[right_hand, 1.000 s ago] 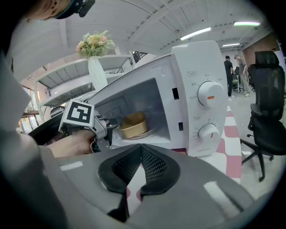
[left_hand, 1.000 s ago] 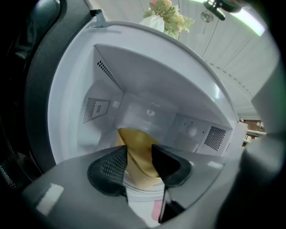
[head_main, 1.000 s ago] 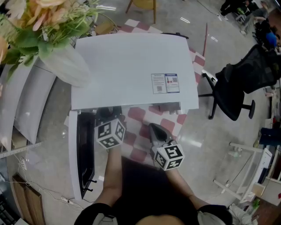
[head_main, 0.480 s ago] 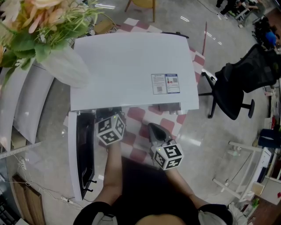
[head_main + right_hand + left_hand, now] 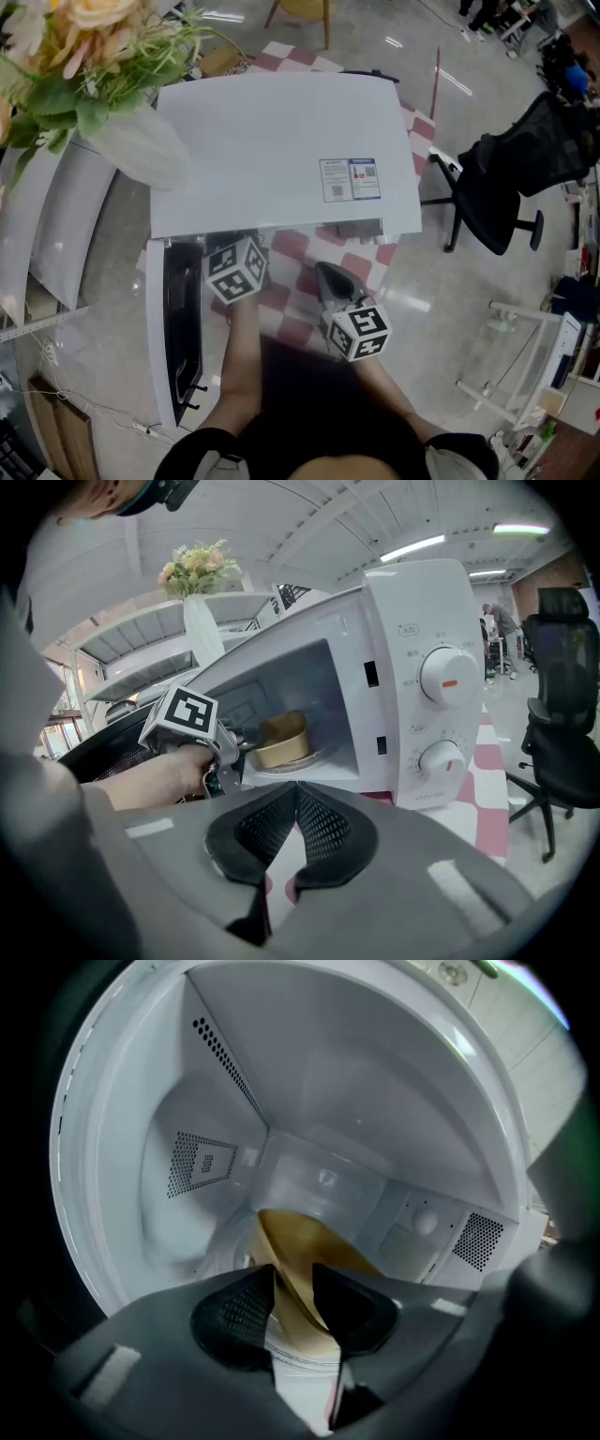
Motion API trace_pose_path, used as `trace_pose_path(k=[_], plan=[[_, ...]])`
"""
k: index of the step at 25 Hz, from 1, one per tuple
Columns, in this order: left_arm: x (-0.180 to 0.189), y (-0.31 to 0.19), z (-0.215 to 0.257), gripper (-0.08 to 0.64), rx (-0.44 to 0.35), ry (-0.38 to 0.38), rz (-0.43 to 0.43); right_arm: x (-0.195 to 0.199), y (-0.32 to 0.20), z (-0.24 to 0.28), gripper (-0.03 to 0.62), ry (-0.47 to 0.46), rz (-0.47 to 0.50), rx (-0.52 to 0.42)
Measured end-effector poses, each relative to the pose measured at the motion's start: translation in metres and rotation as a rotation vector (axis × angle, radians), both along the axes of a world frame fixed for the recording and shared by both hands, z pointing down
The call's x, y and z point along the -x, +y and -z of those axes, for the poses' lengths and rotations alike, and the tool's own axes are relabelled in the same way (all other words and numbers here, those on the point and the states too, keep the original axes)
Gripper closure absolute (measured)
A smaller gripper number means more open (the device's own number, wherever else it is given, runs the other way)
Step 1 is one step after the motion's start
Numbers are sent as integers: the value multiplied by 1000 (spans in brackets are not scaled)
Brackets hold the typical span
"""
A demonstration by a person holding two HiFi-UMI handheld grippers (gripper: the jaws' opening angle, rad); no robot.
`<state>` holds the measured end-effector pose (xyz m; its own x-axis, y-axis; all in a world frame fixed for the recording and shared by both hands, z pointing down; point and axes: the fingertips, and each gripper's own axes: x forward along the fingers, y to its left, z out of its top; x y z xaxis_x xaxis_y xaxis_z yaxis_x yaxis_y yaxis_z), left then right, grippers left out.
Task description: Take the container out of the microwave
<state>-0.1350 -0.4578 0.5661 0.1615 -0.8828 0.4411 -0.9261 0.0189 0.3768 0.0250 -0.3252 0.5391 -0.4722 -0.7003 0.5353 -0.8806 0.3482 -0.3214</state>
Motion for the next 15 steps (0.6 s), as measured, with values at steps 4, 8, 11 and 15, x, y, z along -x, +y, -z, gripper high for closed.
trace_pose_path(k=[4,8,11,15], plan=[[-1,-1,0,456,1,15,4,-2,-1,1,592,-1,-3,-2],[0,-1,0,495,2,16,10,-2,-1,1,592,-2,-3,-3],[1,-1,0,537,6,6,17,-2,-1,1,592,-4,-4,-3],[0,-1,1,537,5,10,16,-2,-1,1,592,-7,-6,-5]])
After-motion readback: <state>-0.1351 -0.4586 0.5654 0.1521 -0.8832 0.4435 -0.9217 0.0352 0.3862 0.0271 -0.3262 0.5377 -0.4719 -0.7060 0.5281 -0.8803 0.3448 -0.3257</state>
